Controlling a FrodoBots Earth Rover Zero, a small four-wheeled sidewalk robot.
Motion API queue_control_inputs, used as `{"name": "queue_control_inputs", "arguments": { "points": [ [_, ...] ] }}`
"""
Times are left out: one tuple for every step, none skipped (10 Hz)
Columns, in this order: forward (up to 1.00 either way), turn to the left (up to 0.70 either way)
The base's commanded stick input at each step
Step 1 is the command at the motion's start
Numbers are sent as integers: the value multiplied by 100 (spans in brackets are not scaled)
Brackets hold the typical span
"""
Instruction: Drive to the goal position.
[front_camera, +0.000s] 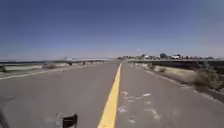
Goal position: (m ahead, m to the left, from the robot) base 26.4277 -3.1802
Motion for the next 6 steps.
{"name": "queue_control_inputs", "arguments": {
  "points": [
    [100, 0],
    [100, 0],
    [100, 0],
    [100, 0],
    [100, 2],
    [100, 15]
  ]
}}
